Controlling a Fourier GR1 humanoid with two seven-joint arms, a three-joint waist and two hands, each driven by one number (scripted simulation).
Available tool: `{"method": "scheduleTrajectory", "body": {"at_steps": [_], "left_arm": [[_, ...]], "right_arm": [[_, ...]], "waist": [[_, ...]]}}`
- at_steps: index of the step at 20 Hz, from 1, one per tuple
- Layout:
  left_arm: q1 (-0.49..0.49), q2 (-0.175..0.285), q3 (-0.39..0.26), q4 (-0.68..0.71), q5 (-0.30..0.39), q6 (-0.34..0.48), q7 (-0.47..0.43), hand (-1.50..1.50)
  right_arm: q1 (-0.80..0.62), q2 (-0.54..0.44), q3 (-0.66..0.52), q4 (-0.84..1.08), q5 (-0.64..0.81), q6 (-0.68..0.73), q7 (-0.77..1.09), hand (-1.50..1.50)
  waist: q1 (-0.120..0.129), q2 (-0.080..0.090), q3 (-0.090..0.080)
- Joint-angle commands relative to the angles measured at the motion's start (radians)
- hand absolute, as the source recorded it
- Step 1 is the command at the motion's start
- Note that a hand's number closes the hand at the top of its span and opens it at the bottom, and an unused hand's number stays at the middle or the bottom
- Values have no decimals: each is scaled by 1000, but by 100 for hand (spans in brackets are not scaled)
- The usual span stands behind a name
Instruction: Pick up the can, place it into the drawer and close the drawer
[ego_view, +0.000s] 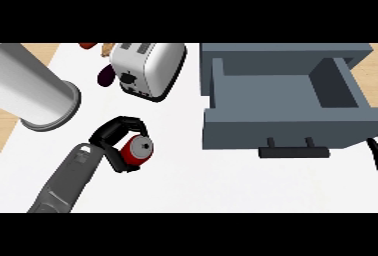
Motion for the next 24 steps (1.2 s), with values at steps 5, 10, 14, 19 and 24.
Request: {"method": "scheduleTrajectory", "body": {"at_steps": [5,10,14,19,24], "left_arm": [[53,-3,233,-41,207,227,79,150],[83,-44,345,-134,305,463,121,150],[120,-123,270,-371,291,545,276,150],[173,-174,172,-695,258,619,465,150],[158,-214,85,-937,239,683,688,150]], "right_arm": [[13,15,-15,6,10,-16,-12,-150],[61,30,21,-38,20,-28,-11,-150],[16,20,4,23,47,-6,-69,-150],[78,20,-23,-136,-26,-15,51,-150],[-12,-1,-34,-54,-21,-37,54,-150]], "waist": [[31,-5,1],[37,-14,3],[24,-7,2],[24,-13,2],[17,-5,1]]}}
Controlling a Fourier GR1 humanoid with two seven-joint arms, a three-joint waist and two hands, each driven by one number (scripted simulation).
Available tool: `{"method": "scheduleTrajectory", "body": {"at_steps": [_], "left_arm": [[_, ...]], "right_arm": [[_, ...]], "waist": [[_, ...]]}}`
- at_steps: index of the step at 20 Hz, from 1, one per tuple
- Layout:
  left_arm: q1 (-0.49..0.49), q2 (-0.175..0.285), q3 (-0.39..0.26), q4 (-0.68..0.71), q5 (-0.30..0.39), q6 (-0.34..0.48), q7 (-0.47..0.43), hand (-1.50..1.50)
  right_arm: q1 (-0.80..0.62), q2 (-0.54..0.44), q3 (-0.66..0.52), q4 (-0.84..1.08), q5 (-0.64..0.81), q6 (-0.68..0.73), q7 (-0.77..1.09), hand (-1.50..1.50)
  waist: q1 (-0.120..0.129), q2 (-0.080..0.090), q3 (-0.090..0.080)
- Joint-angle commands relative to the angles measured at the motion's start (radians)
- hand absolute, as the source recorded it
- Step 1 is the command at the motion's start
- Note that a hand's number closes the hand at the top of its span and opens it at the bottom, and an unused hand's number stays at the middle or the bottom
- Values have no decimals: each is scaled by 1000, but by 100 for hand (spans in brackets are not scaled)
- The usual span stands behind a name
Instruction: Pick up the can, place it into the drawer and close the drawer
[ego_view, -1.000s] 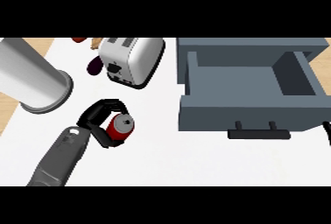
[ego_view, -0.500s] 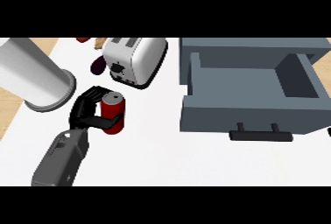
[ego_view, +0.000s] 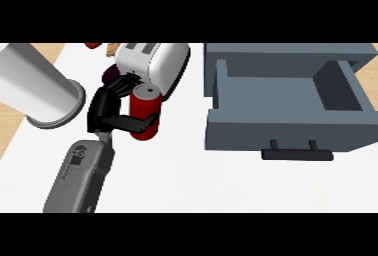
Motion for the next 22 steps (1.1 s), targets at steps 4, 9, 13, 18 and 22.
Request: {"method": "scheduleTrajectory", "body": {"at_steps": [4,9,13,18,22], "left_arm": [[-82,-37,-120,-239,-24,122,286,150],[-248,-37,-230,-249,-62,274,437,150],[-322,-38,-279,-183,-49,303,429,150],[-516,-38,-335,-88,-26,431,500,150],[-652,-38,-333,51,39,473,481,150]], "right_arm": [[24,9,-4,15,-8,36,-39,-150],[-12,-11,-9,10,-5,22,0,-150],[-38,-2,-6,8,0,13,4,-150],[-13,12,7,17,22,27,-21,-150],[-69,-30,-64,80,-28,33,-32,-150]], "waist": [[-18,6,-1],[-24,7,-1],[-24,9,-1],[-31,10,-1],[-37,12,-1]]}}
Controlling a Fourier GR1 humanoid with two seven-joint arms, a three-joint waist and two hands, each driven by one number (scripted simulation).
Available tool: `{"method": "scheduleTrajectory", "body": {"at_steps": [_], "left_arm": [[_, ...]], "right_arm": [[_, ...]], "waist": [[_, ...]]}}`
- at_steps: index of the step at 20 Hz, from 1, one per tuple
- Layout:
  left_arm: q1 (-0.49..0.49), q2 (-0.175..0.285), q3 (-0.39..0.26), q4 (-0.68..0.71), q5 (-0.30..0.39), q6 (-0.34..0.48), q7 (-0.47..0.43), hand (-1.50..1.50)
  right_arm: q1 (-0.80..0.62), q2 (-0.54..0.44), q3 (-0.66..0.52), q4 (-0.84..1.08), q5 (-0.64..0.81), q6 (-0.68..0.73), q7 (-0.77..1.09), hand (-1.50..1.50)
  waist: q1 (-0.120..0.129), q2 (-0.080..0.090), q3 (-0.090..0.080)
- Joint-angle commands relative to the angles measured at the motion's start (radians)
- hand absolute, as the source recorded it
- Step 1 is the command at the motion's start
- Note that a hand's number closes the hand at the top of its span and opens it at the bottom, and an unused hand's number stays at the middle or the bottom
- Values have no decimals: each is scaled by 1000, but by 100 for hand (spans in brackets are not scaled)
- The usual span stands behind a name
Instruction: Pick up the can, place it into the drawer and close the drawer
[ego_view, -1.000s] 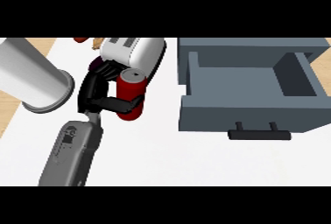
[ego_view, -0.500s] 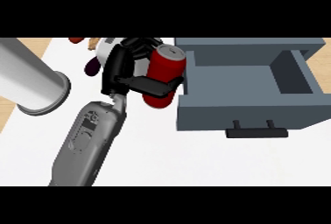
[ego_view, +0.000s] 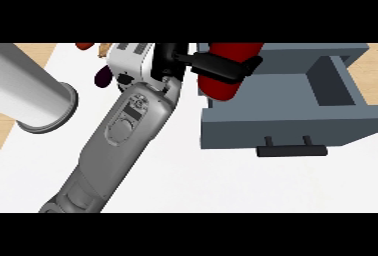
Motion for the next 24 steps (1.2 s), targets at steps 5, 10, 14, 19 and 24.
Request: {"method": "scheduleTrajectory", "body": {"at_steps": [5,10,14,19,24], "left_arm": [[-266,0,52,292,78,9,-35,150],[-344,0,-19,390,145,69,-39,150],[-427,0,-93,480,212,140,-51,150],[-422,0,-102,553,270,98,-130,150],[-498,0,-112,689,303,90,-171,150]], "right_arm": [[-41,17,36,-14,43,-27,37,-150],[-61,-2,27,-21,31,-44,76,-150],[-22,25,75,-47,41,-15,57,-150],[-90,-5,33,8,35,-32,52,-150],[-40,-13,16,26,19,15,-11,-150]], "waist": [[-11,5,0],[-15,6,0],[-40,8,1],[-26,8,1],[-55,15,2]]}}
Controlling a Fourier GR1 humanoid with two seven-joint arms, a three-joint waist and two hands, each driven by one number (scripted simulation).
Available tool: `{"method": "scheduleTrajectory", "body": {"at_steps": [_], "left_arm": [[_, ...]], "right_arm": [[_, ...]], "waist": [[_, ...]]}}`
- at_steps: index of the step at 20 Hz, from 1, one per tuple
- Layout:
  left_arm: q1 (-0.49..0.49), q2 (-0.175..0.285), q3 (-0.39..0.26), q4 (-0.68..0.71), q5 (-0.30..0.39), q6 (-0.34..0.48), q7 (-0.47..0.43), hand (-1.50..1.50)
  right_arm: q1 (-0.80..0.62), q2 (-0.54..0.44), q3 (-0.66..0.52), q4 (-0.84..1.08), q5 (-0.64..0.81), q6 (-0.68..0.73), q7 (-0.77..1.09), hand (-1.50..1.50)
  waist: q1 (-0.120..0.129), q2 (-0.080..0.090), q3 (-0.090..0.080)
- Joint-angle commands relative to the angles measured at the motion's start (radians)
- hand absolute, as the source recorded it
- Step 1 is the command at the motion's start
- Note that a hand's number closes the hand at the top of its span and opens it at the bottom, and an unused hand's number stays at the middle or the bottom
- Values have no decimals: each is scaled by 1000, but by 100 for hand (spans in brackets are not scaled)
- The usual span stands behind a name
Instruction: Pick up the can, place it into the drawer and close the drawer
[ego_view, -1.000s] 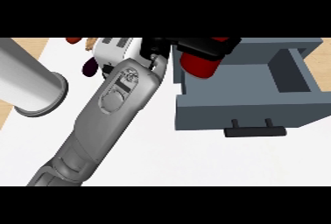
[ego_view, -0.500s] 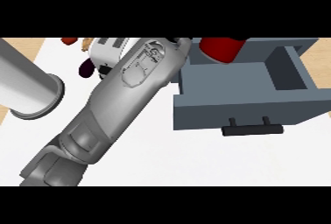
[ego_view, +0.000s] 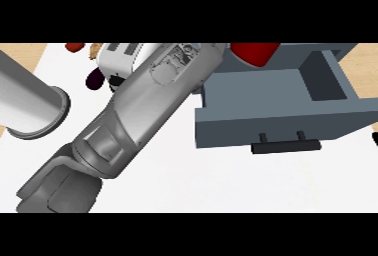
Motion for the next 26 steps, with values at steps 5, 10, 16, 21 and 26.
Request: {"method": "scheduleTrajectory", "body": {"at_steps": [5,10,16,21,26], "left_arm": [[3,0,-122,85,101,40,-57,150],[-34,0,-177,113,126,88,-67,150],[34,0,-202,176,156,71,-174,150],[0,0,-229,217,161,72,-193,150],[47,0,-274,212,188,148,-198,-150]], "right_arm": [[-30,16,22,53,27,-8,-21,-150],[-116,-23,-8,121,6,-4,-38,-150],[-120,-2,31,119,40,-16,-32,-150],[-103,3,24,69,46,-33,-14,-150],[-102,-34,6,90,8,12,-25,-150]], "waist": [[-21,4,1],[-27,7,2],[-39,16,1],[-52,15,1],[-79,21,2]]}}
